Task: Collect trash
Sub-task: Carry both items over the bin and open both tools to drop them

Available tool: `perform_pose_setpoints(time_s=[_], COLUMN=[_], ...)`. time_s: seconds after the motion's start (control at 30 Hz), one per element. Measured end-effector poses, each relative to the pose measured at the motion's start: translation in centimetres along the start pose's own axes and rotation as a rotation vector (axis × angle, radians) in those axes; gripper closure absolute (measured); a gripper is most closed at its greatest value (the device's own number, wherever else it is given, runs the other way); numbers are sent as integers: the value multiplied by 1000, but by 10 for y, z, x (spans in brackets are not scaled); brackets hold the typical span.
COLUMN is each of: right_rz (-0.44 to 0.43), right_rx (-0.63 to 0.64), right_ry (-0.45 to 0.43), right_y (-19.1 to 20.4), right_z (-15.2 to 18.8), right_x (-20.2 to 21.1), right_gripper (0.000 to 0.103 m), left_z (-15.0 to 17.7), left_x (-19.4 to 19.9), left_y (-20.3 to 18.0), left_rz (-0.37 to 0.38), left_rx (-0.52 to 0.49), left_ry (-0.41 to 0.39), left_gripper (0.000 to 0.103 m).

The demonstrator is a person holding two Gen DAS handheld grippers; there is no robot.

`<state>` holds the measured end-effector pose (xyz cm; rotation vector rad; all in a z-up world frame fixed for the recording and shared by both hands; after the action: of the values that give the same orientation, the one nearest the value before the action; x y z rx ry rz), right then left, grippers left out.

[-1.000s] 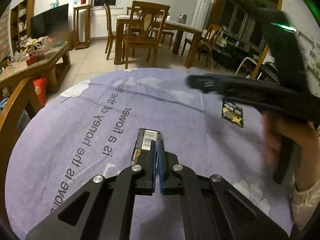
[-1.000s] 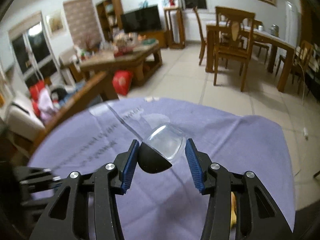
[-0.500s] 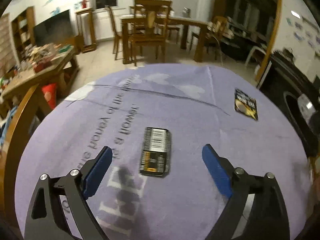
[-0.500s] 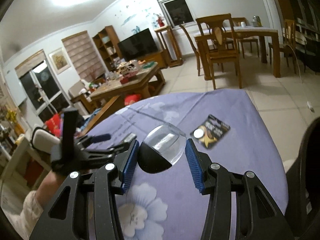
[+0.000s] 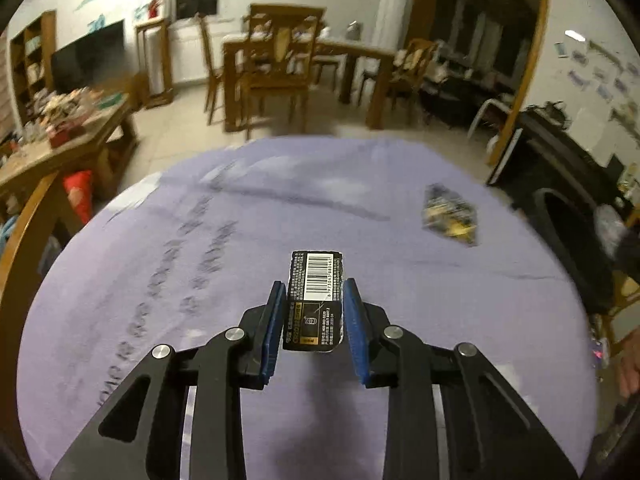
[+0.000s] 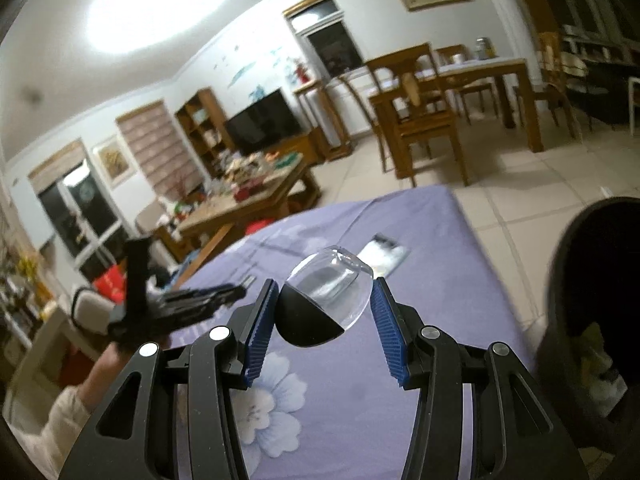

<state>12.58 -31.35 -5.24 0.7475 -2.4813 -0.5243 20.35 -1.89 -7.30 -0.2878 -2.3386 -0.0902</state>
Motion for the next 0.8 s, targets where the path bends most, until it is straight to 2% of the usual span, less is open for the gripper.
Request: perform_pose_setpoints(time_s=[0.13, 0.2, 0.37, 0.57, 0.8], right_rz=[49, 79, 207, 341, 384], right_rx=[-57, -71, -99, -192, -310], right_ry=[-96, -140, -270, -354, -401], right_y=[-27, -37, -70, -125, -184], right_z=[-15, -24, -41, -40, -25], right_x=[41, 61, 126, 186, 225], right_gripper=[55, 55, 55, 55, 55], left_z=[-16, -27, -42, -48, -38], left_x=[25, 37, 47, 34, 19], left_y=[-52, -90, -174, -270, -341], left_rz=[92, 154, 306, 453, 510], left_rx=[-59, -93, -164, -258, -334], left_ry=[-79, -119, -170, -159, -122], left_gripper=[74, 74, 74, 74, 74])
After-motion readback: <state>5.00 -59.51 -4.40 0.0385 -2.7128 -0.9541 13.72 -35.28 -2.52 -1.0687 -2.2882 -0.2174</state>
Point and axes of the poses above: each gripper's, at about its wrist camera, not at the fingertips, and x roughly against the way its jaws point, y to its left, z to its underside, the point moved 4 cm from there along -x, roughly the way its jaws point, and after that the axes turned 7 degrees about -z, right-handed, at the moved point
